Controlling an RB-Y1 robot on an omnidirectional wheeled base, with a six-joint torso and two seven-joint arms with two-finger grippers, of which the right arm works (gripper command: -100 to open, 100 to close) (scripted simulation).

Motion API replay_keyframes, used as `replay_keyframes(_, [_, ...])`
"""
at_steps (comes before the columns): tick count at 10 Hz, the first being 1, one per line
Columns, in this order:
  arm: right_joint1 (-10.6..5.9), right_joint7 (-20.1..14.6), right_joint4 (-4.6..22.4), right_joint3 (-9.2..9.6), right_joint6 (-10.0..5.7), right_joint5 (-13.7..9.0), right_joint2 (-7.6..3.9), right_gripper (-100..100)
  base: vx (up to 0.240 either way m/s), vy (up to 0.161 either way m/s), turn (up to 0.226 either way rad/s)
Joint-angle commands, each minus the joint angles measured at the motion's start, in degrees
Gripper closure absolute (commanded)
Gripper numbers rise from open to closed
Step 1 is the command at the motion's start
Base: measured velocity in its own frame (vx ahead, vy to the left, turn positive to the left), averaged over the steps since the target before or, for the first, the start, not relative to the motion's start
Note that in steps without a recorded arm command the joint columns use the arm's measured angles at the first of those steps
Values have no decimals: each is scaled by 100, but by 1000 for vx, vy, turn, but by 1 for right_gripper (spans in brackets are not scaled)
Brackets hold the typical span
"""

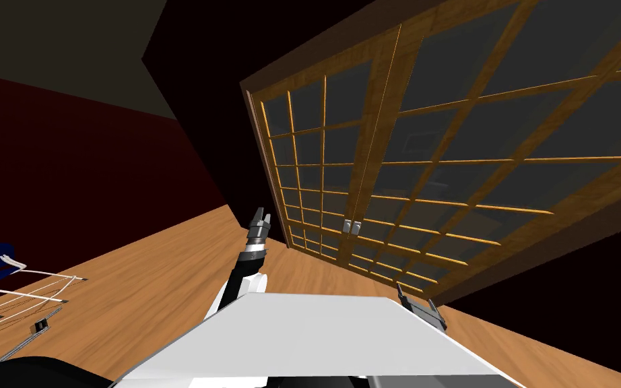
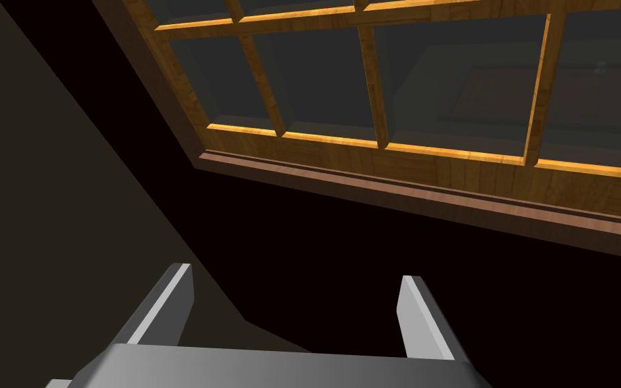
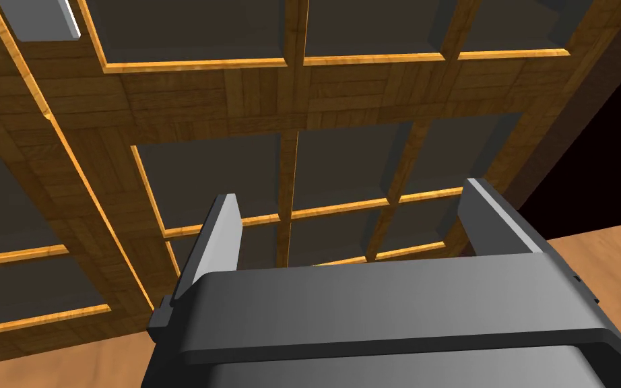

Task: Pull the door open

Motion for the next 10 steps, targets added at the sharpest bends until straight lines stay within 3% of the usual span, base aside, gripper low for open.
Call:
replay_keyframes(1, [-160, -8, -42, 19, 2, 19, 26, -100, 177, -12, 129])
replay_keyframes(3, [-186, -12, -53, 24, 1, 24, 29, -100, 118, -15, 31])
replay_keyframes(10, [-754, -55, -337, 147, -11, 131, 129, -100, 179, -21, 102])
